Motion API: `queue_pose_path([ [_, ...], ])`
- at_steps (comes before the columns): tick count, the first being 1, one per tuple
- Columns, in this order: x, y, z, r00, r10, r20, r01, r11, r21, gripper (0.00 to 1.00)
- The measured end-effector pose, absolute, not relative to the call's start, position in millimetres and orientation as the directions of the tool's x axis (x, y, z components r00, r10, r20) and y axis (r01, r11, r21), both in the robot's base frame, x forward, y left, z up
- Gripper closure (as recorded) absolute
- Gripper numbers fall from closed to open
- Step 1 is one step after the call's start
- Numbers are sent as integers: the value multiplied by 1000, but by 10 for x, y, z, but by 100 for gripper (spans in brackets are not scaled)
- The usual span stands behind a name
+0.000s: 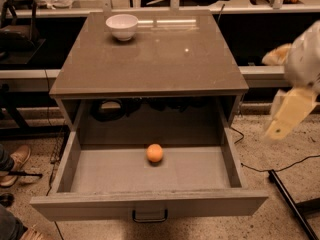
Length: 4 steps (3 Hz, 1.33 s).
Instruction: Pick orange from top drawer and place on counter
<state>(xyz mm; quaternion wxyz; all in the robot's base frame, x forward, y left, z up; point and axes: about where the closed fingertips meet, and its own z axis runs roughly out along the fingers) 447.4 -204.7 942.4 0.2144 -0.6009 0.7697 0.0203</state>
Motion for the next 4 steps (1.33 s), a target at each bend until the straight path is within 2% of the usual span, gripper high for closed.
queue_pose_path([
  [1, 4643, -1820, 8869, -161, -841, -516, -948, 277, -155, 0],
  [4, 4753, -1688, 8621, -160, -816, -556, -955, 270, -121, 0],
])
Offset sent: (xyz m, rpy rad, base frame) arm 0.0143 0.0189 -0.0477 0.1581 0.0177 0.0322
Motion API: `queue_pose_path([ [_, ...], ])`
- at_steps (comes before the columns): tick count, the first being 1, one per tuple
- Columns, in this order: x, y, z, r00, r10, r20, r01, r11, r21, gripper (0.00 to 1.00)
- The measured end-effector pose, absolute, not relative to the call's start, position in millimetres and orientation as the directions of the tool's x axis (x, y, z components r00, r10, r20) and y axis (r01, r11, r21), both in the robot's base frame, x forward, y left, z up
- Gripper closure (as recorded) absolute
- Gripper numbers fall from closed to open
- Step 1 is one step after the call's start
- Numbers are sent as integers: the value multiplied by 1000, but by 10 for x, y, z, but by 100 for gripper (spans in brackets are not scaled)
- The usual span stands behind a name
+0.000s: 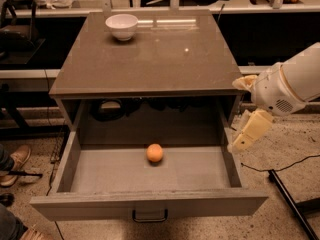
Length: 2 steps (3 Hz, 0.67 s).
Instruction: Pick orange from top drawer and place on counter
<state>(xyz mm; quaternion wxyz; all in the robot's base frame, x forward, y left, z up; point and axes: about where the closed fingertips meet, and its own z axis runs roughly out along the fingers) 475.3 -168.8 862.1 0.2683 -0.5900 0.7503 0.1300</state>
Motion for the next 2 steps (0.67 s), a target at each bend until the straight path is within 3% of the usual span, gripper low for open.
queue_pose_path([
  [2, 4966, -1338, 7807, -137, -817, -560, -969, 227, -95, 0],
])
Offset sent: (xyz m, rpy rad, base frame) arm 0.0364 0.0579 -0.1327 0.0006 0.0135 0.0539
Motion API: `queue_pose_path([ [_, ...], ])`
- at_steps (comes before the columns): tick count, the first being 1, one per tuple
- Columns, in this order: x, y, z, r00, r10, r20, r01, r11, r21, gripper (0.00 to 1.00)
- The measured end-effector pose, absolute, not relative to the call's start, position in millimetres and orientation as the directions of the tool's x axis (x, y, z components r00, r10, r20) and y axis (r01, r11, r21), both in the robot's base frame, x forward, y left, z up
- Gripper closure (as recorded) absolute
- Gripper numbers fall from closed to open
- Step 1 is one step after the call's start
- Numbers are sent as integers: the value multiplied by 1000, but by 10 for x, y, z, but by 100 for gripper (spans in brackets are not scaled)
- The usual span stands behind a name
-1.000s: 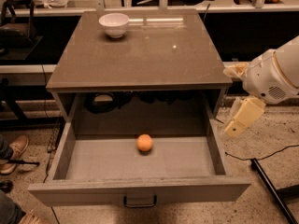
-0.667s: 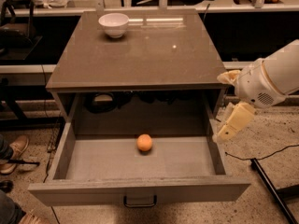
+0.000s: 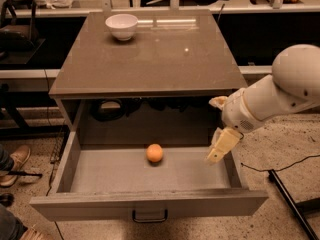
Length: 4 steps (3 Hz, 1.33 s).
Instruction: Pick orange from top drawer and place on counter
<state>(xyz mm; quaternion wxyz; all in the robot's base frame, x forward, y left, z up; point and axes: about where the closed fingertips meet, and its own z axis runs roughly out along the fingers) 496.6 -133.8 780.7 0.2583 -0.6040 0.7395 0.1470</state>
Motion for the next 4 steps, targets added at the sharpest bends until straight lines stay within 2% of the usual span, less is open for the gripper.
queue_pose_path([
  [1, 5064, -1130, 7497, -130, -832, -539, -967, 225, -115, 0],
  [4, 5278, -506, 6836, -181, -821, -542, -967, 249, -53, 0],
])
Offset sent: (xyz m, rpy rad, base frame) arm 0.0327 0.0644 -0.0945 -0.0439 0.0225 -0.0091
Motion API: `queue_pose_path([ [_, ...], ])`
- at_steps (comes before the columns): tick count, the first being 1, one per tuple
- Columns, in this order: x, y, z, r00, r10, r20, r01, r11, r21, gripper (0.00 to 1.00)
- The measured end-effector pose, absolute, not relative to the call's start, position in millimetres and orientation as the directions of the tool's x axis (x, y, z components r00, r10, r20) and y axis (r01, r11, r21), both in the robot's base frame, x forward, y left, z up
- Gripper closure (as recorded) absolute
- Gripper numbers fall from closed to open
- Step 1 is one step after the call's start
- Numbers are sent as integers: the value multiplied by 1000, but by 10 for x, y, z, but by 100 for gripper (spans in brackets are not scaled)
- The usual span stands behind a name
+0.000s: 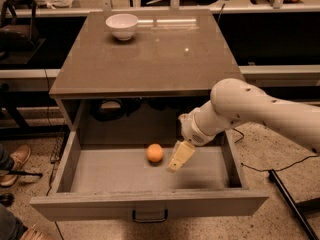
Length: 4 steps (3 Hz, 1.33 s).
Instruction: Pick orange from top drawer and place on counter
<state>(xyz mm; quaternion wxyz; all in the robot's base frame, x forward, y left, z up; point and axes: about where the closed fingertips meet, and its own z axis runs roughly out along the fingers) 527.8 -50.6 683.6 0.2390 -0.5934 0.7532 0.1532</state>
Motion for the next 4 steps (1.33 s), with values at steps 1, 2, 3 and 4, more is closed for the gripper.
queue_pose_path([
  [1, 5306, -355, 6661, -232, -796, -559, -957, 291, -17, 0],
  [2, 5321, -212, 6514, -270, -779, -566, -948, 318, 14, 0],
  [3, 5314, -91, 6414, -287, -771, -568, -944, 329, 31, 0],
  [4, 5327, 131, 6269, -289, -763, -579, -946, 319, 52, 0],
])
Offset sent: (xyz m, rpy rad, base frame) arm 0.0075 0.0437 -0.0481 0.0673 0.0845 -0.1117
